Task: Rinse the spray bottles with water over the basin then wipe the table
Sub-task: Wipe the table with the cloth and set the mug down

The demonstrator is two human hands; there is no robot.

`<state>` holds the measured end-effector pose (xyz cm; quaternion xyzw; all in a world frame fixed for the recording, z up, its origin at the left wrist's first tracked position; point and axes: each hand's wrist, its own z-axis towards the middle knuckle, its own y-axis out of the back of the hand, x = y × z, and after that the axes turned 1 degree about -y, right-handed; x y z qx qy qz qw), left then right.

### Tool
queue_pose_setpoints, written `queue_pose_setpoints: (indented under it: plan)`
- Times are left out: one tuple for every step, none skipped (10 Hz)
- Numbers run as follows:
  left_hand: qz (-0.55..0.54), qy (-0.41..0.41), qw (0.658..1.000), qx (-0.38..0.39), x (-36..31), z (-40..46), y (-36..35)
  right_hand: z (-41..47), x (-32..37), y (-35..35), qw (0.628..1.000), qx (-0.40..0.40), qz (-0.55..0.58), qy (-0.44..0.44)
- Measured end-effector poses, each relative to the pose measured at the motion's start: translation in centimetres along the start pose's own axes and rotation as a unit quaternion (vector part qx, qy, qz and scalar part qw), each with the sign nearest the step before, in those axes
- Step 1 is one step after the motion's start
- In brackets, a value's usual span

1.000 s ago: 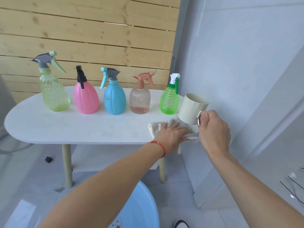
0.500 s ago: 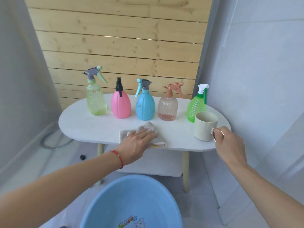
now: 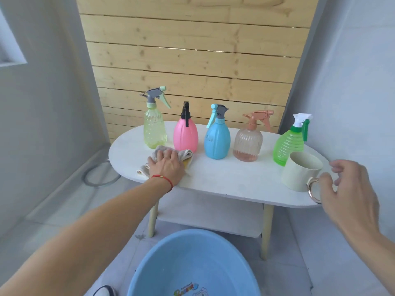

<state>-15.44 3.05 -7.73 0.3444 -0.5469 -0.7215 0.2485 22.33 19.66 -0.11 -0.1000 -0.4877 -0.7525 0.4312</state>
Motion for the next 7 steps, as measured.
queue_pose_setpoints:
  plan:
    - [0.022,0.021,0.999,0.012,0.4,-0.3,0.1,-0.2,0.6,-0.3,0.998,0.004,0.003,0.057]
    - [0.049,0.061,0.997,0.023,2.3,-0.6,1.2,-0.5,1.4,-1.0,0.992,0.036,0.003,0.122]
    - [0.052,0.079,0.995,0.019,6.1,0.2,2.4,-1.3,2.3,-1.8,0.984,0.090,0.021,0.152]
    - [0.044,0.034,0.994,0.095,8.4,0.5,4.5,-2.5,3.5,-2.5,0.971,0.151,0.018,0.186]
    - [0.082,-0.048,0.986,0.139,7.8,-0.1,4.7,-3.4,5.4,-3.4,0.954,0.208,0.016,0.213]
    - [0.040,-0.010,0.991,0.126,8.3,-0.2,4.2,-3.9,7.5,-4.7,0.934,0.250,-0.022,0.255]
    - [0.019,-0.021,0.992,0.124,8.4,-0.7,5.3,-3.9,9.9,-5.1,0.935,0.253,-0.003,0.248]
